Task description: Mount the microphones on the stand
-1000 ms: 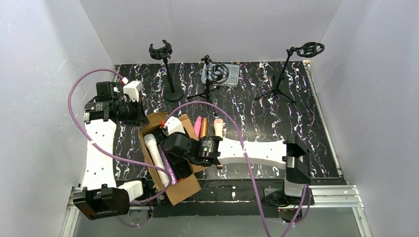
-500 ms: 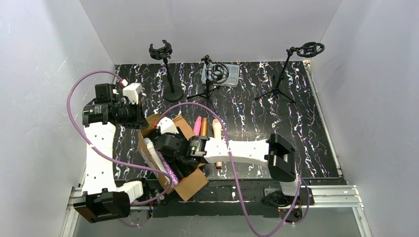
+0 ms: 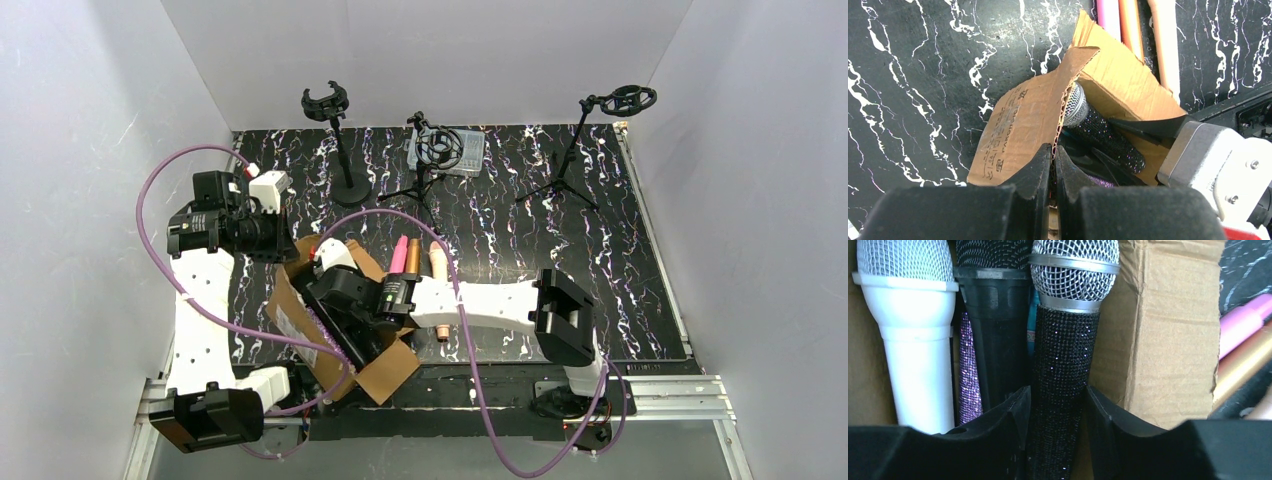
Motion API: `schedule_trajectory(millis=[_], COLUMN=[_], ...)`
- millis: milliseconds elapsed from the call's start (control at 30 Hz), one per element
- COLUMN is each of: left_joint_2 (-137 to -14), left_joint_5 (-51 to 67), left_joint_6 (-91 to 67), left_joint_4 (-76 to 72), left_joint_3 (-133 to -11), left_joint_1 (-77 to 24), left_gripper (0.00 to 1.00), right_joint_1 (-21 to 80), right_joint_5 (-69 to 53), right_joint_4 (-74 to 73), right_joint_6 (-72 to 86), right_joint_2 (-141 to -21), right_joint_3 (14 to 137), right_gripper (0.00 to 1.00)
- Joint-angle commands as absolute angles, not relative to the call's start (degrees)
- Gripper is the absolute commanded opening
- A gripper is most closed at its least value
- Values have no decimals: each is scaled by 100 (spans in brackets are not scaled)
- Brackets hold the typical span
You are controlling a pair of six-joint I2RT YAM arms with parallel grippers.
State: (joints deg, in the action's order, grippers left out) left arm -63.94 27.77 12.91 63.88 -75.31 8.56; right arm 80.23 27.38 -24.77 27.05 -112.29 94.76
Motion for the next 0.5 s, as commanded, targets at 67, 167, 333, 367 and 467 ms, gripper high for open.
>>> schedule_trajectory(millis=[67, 167, 333, 367, 467], left_joint_2=[-6148, -6165, -6193, -6184, -6193], left_joint_5=[3449, 3383, 3246, 3233, 3186], left_joint_6=[1245, 1276, 1311, 1310, 1318], left_joint_4=[6081, 6046, 5996, 5994, 5986], left_joint_3=[-7449, -7415, -7391, -7379, -7359], left_joint_1=[840, 843, 838, 835, 835], left_gripper=[0, 0, 0, 0, 0], right_joint_1=[8205, 8209, 8209, 8219, 8216], right_joint_5=[1868, 2143, 2352, 2363, 2365], right_joint_4=[-1292, -1392, -1405, -1373, -1230], right_joint_6=[2737, 2673, 2621, 2615, 2596], right_joint_2=[-10754, -10598, -10299, -10217, -9941], right_joint_3=[9147, 9149, 9054, 9003, 8842], right_gripper=[31, 13, 1, 1, 1])
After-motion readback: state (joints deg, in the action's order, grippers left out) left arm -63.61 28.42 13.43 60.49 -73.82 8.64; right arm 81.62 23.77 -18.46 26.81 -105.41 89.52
